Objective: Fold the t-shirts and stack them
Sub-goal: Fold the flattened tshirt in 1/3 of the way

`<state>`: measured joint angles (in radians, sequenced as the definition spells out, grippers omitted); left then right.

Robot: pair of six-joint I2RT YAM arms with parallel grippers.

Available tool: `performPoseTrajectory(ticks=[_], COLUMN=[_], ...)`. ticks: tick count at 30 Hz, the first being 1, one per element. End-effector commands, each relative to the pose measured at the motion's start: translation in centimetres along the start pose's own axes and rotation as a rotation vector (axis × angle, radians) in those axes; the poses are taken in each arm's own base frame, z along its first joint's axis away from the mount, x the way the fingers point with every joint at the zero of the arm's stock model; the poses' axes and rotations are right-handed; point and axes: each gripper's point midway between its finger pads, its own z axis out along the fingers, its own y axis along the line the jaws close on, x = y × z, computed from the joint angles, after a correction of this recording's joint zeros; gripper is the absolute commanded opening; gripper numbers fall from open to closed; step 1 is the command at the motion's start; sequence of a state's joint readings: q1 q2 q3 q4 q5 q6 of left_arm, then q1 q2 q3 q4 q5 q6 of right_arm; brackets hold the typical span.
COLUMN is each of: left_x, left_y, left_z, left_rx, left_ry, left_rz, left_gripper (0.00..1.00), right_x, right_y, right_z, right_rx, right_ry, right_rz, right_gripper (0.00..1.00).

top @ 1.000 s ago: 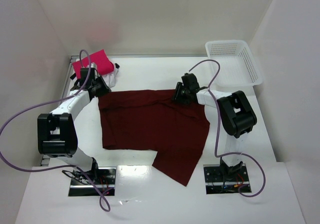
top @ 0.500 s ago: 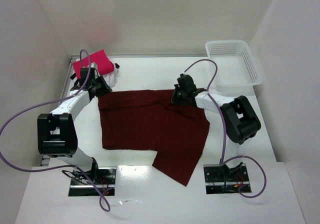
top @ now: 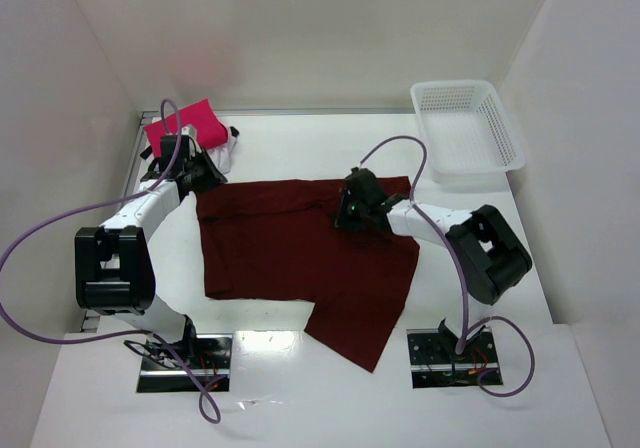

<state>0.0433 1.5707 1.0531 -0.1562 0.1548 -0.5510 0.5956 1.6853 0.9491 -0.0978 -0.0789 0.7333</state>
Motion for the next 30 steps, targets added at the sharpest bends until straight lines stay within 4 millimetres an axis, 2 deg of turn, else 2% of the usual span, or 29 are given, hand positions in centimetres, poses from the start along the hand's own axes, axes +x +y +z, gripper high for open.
performPoseTrajectory(ticks=[1, 2, 3, 6, 9, 12, 15, 21, 24, 27, 30], left_x=[-1.1, -1.0, -0.9, -1.2, -0.9, -0.8, -0.8, -0.4, -0.4, 0.0, 0.3], left_y=[-1.2, -1.2, -1.2, -1.4, -1.4, -1.5, -1.5, -1.1, -1.1, -0.8, -0.6], left_z=[-0.4, -0.3, -0.1, -0.2, 0.0, 0.0, 0.0, 0.5, 0.6, 0.8, 1.0], left_rx=[0.046, 0.047, 0.05, 0.06, 0.062, 0.068, 0.068, 0.06, 0.059, 0.051, 0.047], left_ry=[-0.033, -0.029, -0.02, -0.025, -0.014, -0.012, -0.012, 0.003, 0.006, 0.022, 0.03], left_rz=[0.022, 0.022, 0.021, 0.03, 0.03, 0.03, 0.03, 0.034, 0.037, 0.033, 0.031], left_gripper=[0.31, 0.31, 0.31, 0.33, 0.33, 0.33, 0.33, 0.34, 0.34, 0.34, 0.34], right_x=[2.0, 1.8, 1.1, -1.2, -5.6, -8.1, -9.3, -9.2, -8.9, -9.0, -8.9], right_y=[2.3, 2.1, 1.9, 2.2, 1.1, -0.9, -2.4, -4.2, -4.8, -4.9, -5.1], right_z=[-2.1, -2.4, -2.7, -4.4, -5.3, -4.3, -2.7, 1.8, 3.4, 4.2, 4.4], right_rx=[-0.055, -0.043, -0.025, 0.003, 0.022, 0.088, 0.182, 0.27, 0.285, 0.294, 0.299], right_ry=[0.018, 0.001, -0.027, -0.118, -0.2, -0.225, -0.221, -0.152, -0.131, -0.118, -0.11], right_rz=[0.05, 0.05, 0.05, 0.02, 0.033, 0.019, -0.014, -0.073, -0.089, -0.098, -0.107], right_gripper=[0.33, 0.45, 0.5, 0.6, 0.62, 0.62, 0.62, 0.57, 0.55, 0.54, 0.47])
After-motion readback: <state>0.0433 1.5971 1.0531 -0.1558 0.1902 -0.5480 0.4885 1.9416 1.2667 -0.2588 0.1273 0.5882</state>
